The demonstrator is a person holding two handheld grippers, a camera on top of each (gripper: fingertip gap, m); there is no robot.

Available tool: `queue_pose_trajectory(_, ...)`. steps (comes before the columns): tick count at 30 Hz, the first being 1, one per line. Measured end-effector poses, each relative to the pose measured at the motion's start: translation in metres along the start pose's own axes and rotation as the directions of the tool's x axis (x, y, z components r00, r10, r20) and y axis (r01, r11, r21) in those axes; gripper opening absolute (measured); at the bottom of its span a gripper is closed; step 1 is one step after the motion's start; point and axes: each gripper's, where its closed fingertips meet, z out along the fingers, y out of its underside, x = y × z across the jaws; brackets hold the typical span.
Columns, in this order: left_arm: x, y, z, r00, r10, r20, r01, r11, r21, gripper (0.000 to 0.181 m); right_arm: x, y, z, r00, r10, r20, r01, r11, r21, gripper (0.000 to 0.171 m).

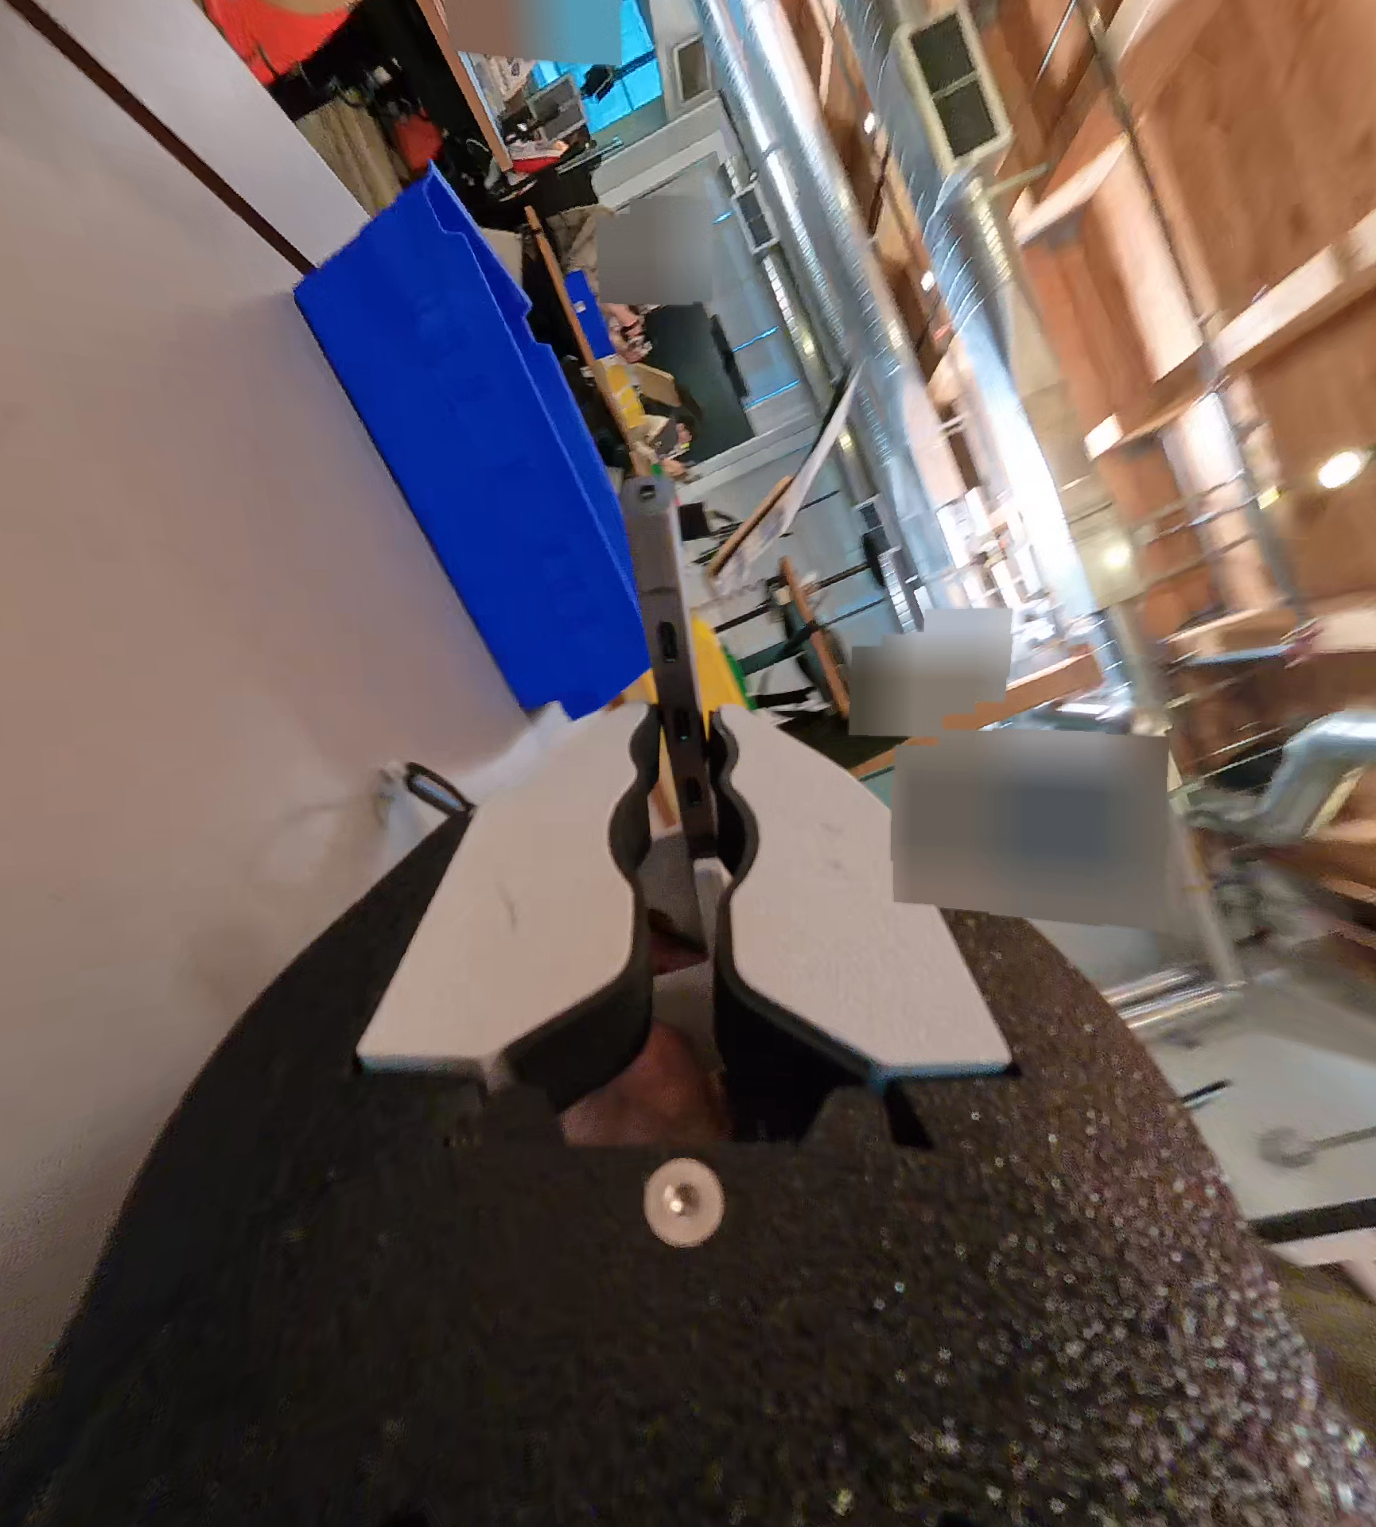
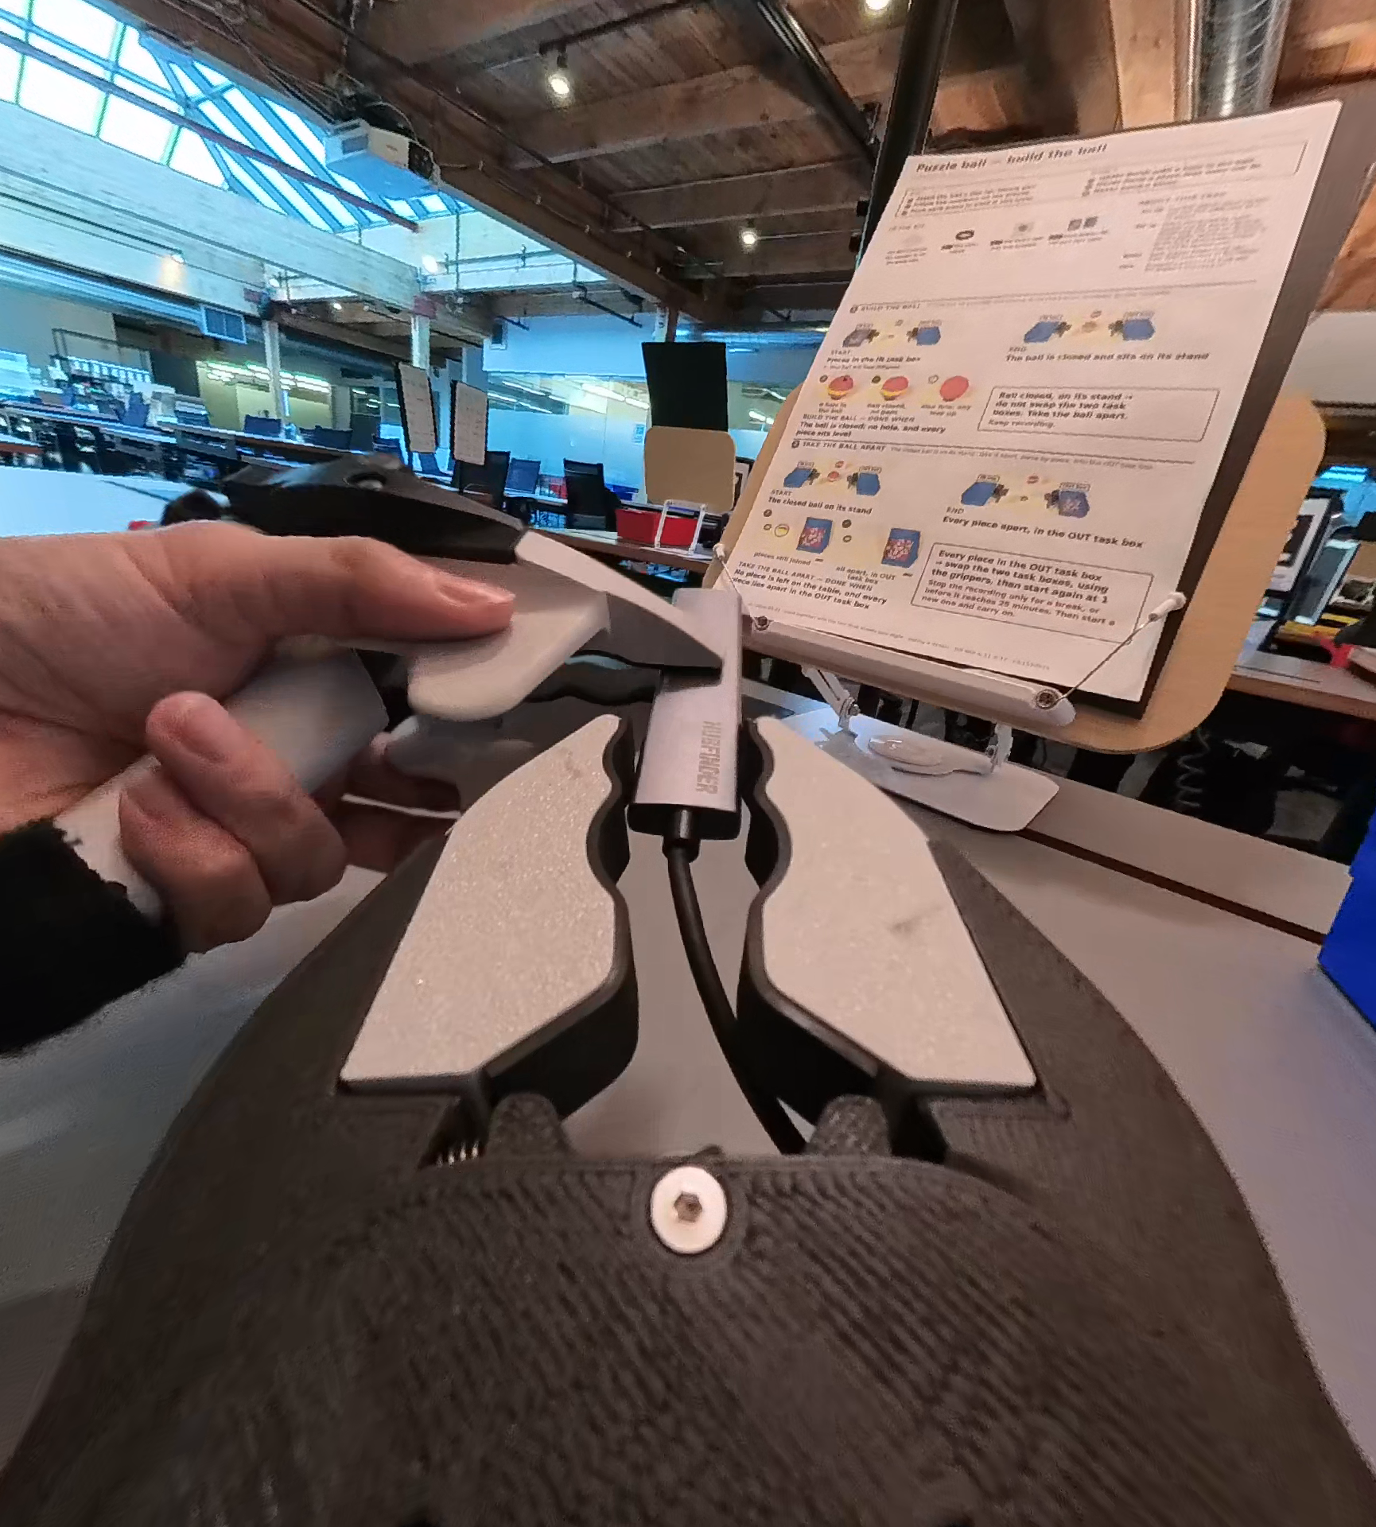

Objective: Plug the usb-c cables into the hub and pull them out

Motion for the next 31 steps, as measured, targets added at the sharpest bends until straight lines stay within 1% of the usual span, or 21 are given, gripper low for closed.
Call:
queue_pose_trajectory(2,-0.004,-0.003,-0.006,0.986,0.144,0.084,-0.143,0.99,-0.014,0.019,0.006,-0.001,-0.003,1.0,0.017,-0.019,-0.017,1.0,0.004,0.025)
queue_pose_trajectory(3,-0.007,-0.008,-0.012,0.962,0.233,0.143,-0.233,0.972,-0.021,0.023,0.01,-0.002,-0.004,0.999,0.044,-0.022,-0.043,0.999,0.01,0.025)
queue_pose_trajectory(4,-0.01,-0.015,-0.021,0.921,0.33,0.206,-0.33,0.943,-0.034,0.028,0.014,-0.002,-0.006,0.997,0.073,-0.024,-0.073,0.997,0.013,0.025)
queue_pose_trajectory(6,-0.011,-0.032,-0.045,0.811,0.489,0.321,-0.493,0.867,-0.076,0.03,0.021,-0.001,-0.009,0.995,0.099,-0.033,-0.098,0.995,0.019,0.025)
queue_pose_trajectory(9,-0.005,-0.065,-0.092,0.661,0.618,0.426,-0.622,0.769,-0.152,0.029,0.03,0.003,-0.011,0.995,0.078,-0.063,-0.078,0.997,0.001,0.025)
queue_pose_trajectory(11,-0.005,-0.098,-0.135,0.524,0.675,0.519,-0.672,0.702,-0.235,0.028,0.031,0.007,-0.01,0.994,0.083,-0.068,-0.085,0.996,-0.015,0.025)
queue_pose_trajectory(13,-0.01,-0.138,-0.186,0.34,0.723,0.601,-0.69,0.626,-0.363,0.025,0.028,0.012,-0.008,0.995,0.079,-0.053,-0.081,0.996,-0.041,0.025)
queue_pose_trajectory(15,-0.025,-0.181,-0.242,0.153,0.744,0.65,-0.624,0.583,-0.521,0.024,0.024,0.012,-0.006,0.997,0.062,-0.037,-0.063,0.997,-0.043,0.025)
queue_pose_trajectory(16,-0.035,-0.202,-0.267,0.08,0.752,0.654,-0.577,0.57,-0.585,0.021,0.022,0.013,-0.004,0.998,0.05,-0.029,-0.051,0.997,-0.051,0.025)
queue_pose_trajectory(17,-0.047,-0.219,-0.288,0.038,0.766,0.642,-0.525,0.562,-0.639,0.019,0.02,0.014,-0.003,0.999,0.039,-0.019,-0.04,0.998,-0.058,0.025)
queue_pose_trajectory(19,-0.076,-0.244,-0.321,0.018,0.793,0.609,-0.41,0.561,-0.719,0.018,0.017,0.014,-0.002,1.0,0.023,-0.01,-0.024,0.998,-0.059,0.025)
queue_pose_trajectory(20,-0.091,-0.252,-0.331,0.031,0.809,0.586,-0.36,0.556,-0.749,0.018,0.016,0.014,-0.001,1.0,0.022,-0.007,-0.022,0.998,-0.059,0.025)
queue_pose_trajectory(21,-0.105,-0.257,-0.339,0.049,0.823,0.566,-0.319,0.55,-0.772,0.018,0.017,0.014,-0.001,1.0,0.023,-0.008,-0.024,0.998,-0.057,0.025)
queue_pose_trajectory(22,-0.119,-0.263,-0.346,0.042,0.831,0.555,-0.275,0.544,-0.793,0.018,0.017,0.014,-0.001,1.0,0.024,-0.01,-0.025,0.998,-0.053,0.025)
queue_pose_trajectory(23,-0.132,-0.269,-0.354,0.014,0.84,0.543,-0.227,0.531,-0.816,0.017,0.018,0.014,-0.001,1.0,0.023,-0.012,-0.024,0.998,-0.051,0.025)
queue_pose_trajectory(25,-0.155,-0.274,-0.36,0.004,0.874,0.485,-0.161,0.479,-0.863,0.018,0.017,0.013,-0.001,1.0,0.011,-0.016,-0.012,0.999,-0.051,0.025)
queue_pose_trajectory(26,-0.165,-0.274,-0.361,0.02,0.881,0.472,-0.131,0.47,-0.873,0.019,0.015,0.014,0.0,1.0,0.005,-0.007,-0.005,0.999,-0.054,0.025)
queue_pose_trajectory(29,-0.193,-0.27,-0.365,0.117,0.875,0.47,-0.053,0.478,-0.877,0.021,0.015,0.012,-0.002,1.0,-0.01,-0.015,0.01,0.999,-0.037,0.025)
queue_pose_trajectory(31,-0.206,-0.272,-0.37,0.124,0.869,0.479,-0.015,0.485,-0.875,0.023,0.017,0.011,-0.002,1.0,-0.002,-0.023,0.001,0.999,-0.033,0.025)
